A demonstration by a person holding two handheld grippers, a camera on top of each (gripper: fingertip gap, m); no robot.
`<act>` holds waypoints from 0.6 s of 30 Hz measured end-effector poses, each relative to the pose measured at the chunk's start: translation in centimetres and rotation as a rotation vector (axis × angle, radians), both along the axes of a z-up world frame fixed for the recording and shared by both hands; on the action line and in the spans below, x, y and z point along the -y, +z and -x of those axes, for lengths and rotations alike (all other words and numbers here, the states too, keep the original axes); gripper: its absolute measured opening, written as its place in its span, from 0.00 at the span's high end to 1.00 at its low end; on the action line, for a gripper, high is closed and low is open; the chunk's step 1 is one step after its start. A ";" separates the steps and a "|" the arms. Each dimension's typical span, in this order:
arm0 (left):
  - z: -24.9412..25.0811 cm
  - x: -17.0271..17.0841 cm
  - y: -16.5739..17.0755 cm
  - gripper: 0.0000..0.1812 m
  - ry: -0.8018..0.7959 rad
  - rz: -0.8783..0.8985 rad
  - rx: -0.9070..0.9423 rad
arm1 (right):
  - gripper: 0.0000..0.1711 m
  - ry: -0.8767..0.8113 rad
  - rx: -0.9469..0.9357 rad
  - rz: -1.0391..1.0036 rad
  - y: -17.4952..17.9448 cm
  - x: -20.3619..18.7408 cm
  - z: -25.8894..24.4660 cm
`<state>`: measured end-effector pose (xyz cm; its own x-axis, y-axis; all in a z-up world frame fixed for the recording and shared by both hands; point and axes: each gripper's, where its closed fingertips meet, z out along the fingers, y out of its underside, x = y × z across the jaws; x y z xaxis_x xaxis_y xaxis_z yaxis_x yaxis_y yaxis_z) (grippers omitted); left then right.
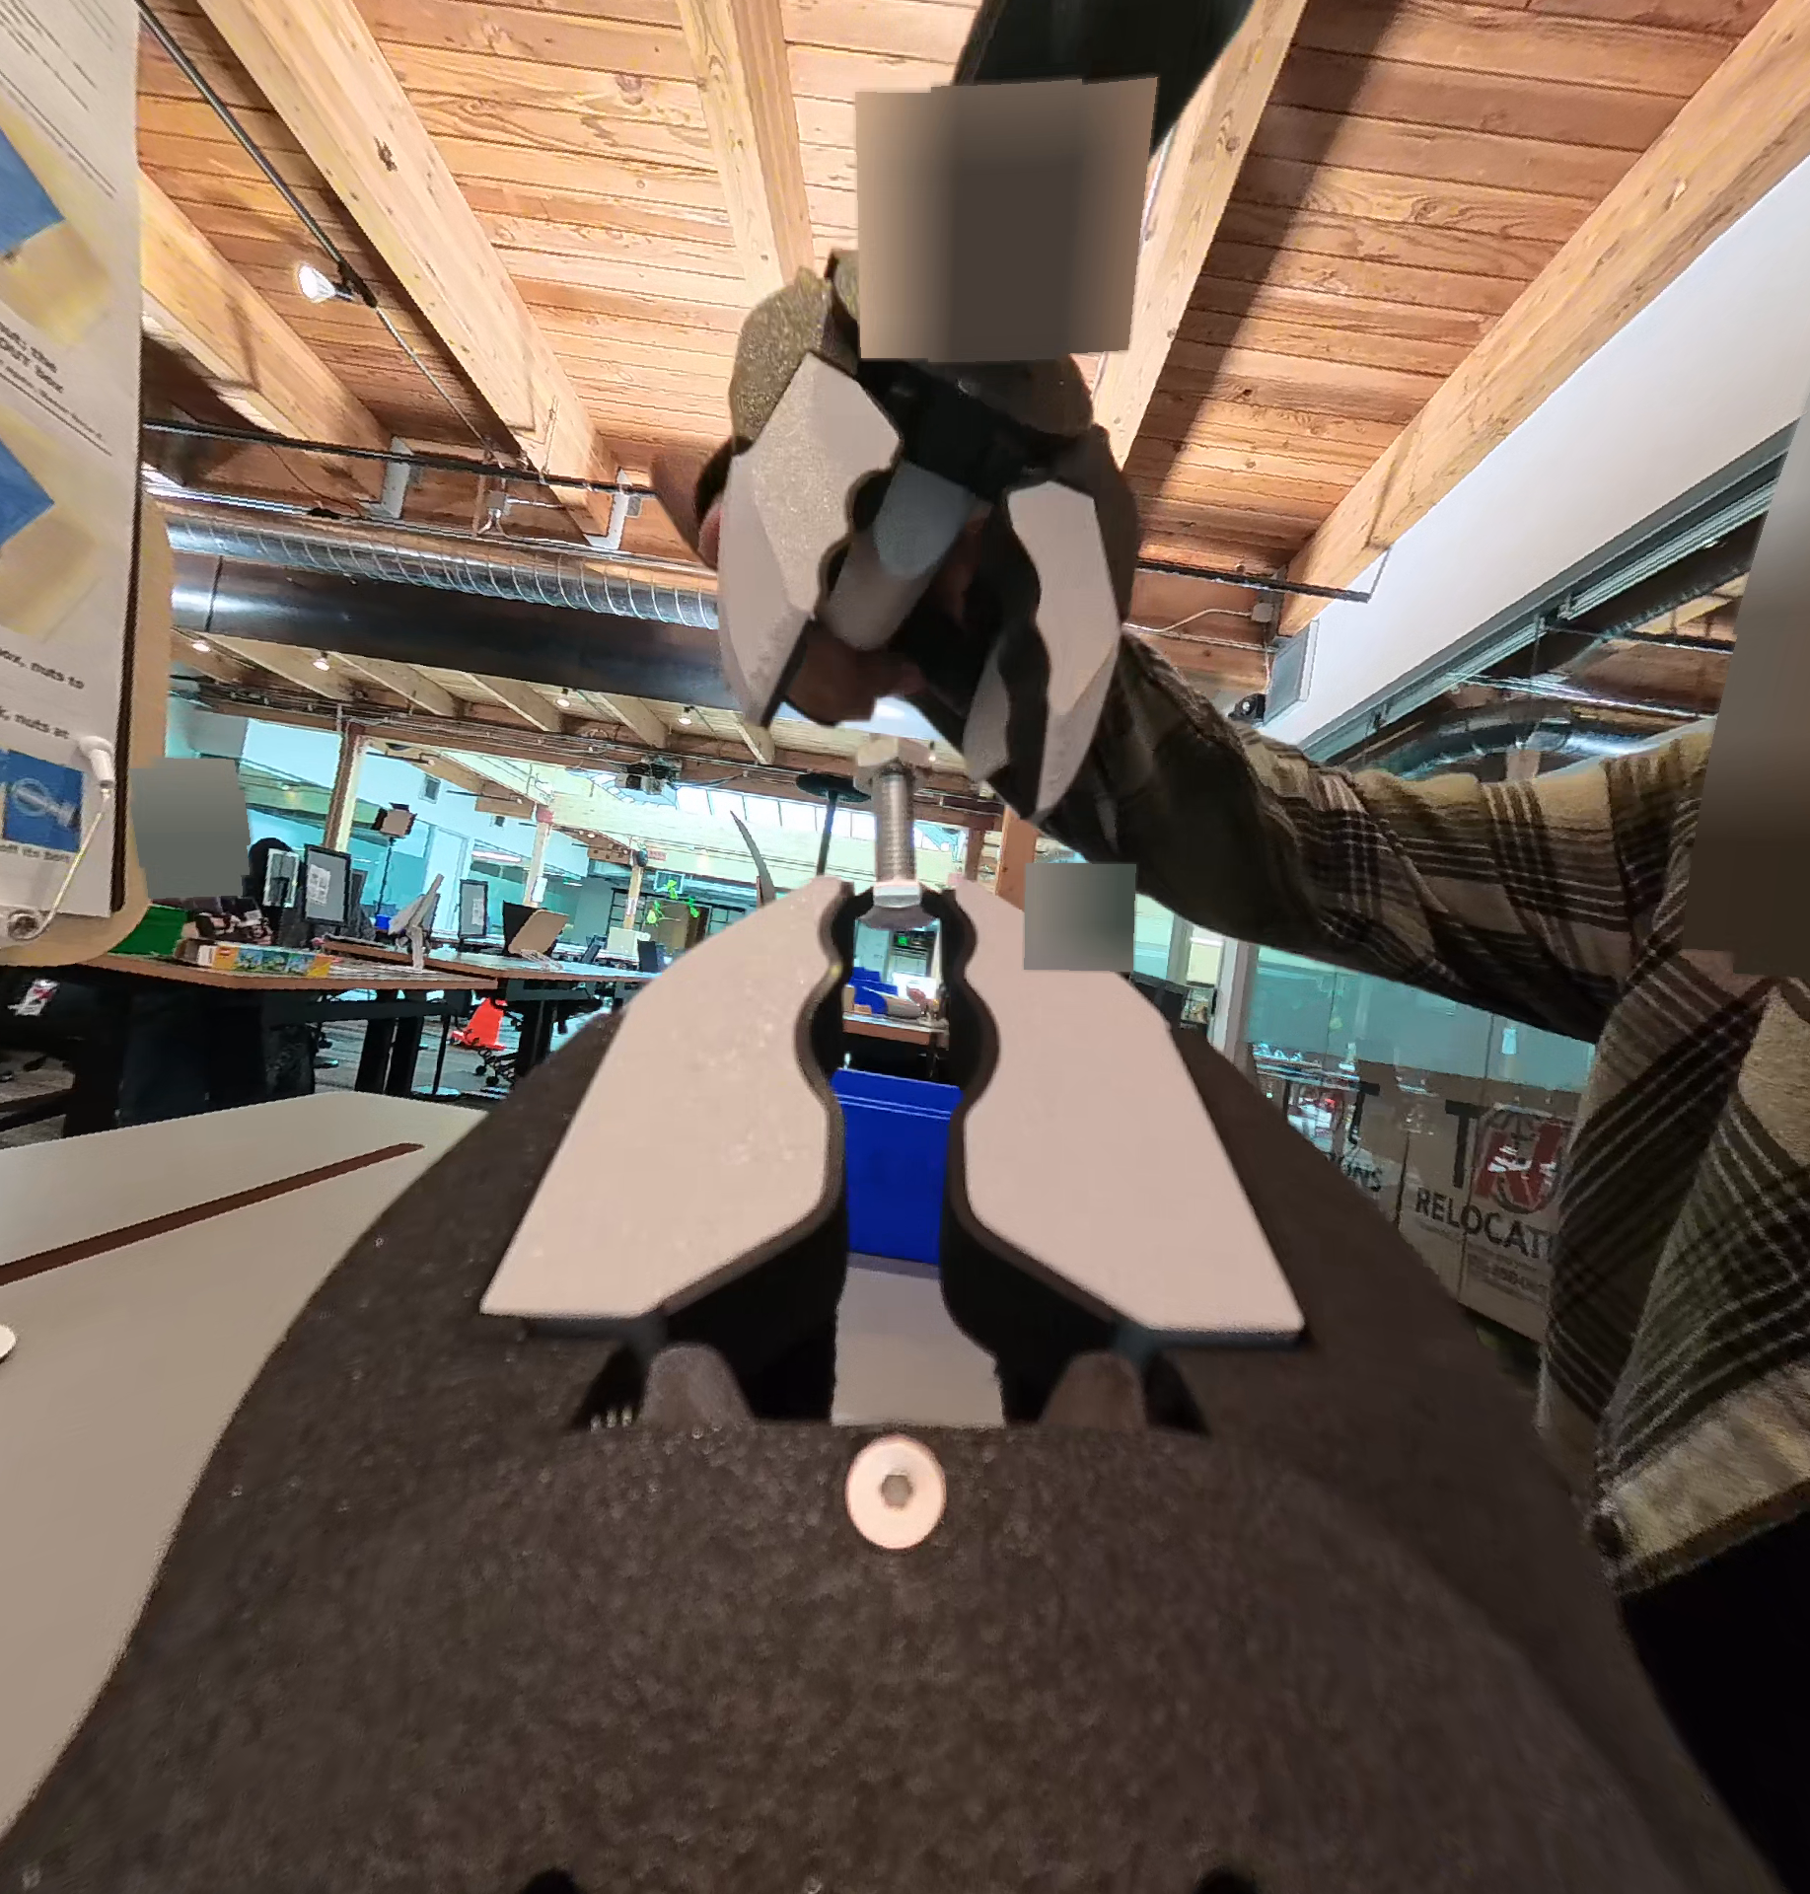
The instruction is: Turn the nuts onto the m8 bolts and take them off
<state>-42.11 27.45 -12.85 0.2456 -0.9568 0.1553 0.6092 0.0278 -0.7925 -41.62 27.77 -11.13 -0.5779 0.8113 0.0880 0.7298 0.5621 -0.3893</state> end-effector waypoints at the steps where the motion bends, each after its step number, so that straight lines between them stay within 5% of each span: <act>1: -0.1 0.1 0.0 0.92 -0.007 -0.002 -0.001 | 0.69 0.033 0.029 -0.025 -0.2 -0.1 -0.2; 11: -0.5 0.2 -0.1 0.92 -0.021 -0.006 -0.025 | 0.90 0.124 0.167 -0.082 -1.1 0.2 0.1; 18: -0.4 -0.2 -0.2 0.92 0.043 0.000 -0.049 | 0.91 -0.030 0.249 -0.027 -1.2 -0.1 0.1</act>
<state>-41.70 27.62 -13.08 0.2940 -0.9452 0.1417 0.5679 0.0534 -0.8214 -41.76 27.92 -12.32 -0.5600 0.8278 -0.0325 0.8180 0.5463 -0.1803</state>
